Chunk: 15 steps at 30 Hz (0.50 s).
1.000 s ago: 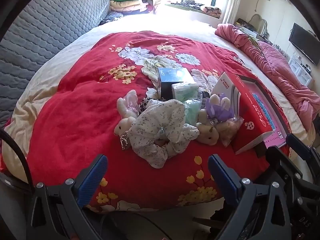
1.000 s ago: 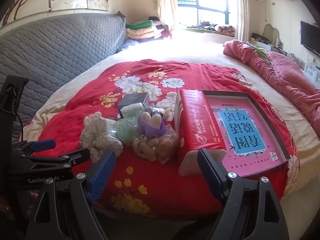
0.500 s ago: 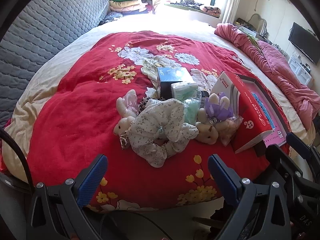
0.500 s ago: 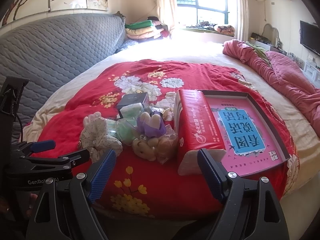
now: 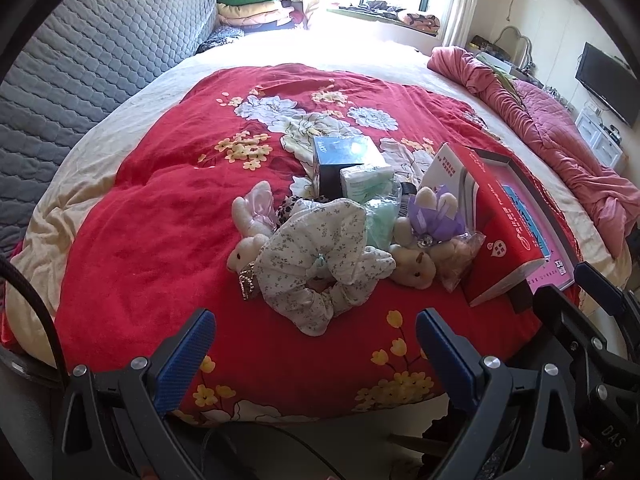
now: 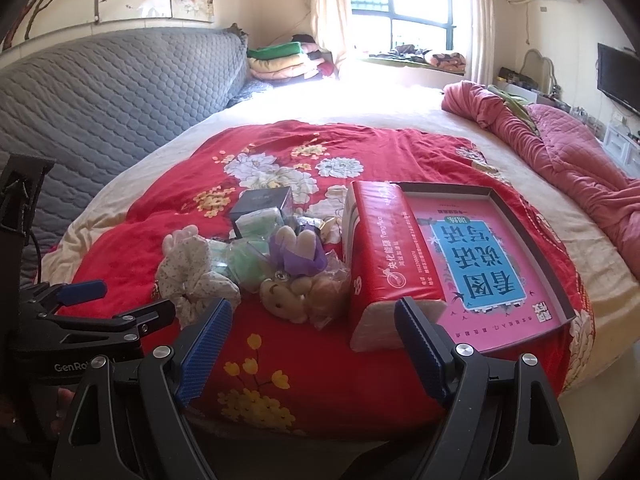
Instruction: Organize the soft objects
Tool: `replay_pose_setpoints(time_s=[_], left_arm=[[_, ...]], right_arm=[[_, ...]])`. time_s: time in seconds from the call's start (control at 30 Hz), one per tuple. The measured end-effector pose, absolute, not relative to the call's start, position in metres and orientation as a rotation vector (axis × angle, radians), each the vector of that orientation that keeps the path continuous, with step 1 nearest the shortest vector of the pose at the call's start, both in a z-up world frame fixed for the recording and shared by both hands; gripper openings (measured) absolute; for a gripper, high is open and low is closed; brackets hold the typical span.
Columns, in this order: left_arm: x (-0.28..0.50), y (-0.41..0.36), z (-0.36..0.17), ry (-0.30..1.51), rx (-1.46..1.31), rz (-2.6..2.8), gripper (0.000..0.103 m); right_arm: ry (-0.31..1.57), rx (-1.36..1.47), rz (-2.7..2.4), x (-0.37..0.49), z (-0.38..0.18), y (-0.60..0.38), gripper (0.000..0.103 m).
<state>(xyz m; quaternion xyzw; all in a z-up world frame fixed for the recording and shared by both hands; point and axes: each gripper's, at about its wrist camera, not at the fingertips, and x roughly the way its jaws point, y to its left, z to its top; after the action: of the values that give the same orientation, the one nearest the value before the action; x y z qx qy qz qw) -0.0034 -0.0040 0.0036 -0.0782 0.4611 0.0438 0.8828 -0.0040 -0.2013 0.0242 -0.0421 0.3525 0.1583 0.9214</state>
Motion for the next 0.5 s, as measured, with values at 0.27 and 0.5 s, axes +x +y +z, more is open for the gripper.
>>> replay_pose_setpoints(time_s=[0.27, 0.5], left_arm=[[-0.0039, -0.0027, 0.0042, 0.961, -0.168, 0.095, 0.101], [-0.0038, 0.0001, 0.0025, 0.969, -0.179, 0.092, 0.101]], right_arm=[[0.722, -0.086, 0.327, -0.0039, 0.0246, -0.2023, 0.084], [0.72, -0.086, 0.329, -0.004, 0.0246, -0.2019, 0.084]])
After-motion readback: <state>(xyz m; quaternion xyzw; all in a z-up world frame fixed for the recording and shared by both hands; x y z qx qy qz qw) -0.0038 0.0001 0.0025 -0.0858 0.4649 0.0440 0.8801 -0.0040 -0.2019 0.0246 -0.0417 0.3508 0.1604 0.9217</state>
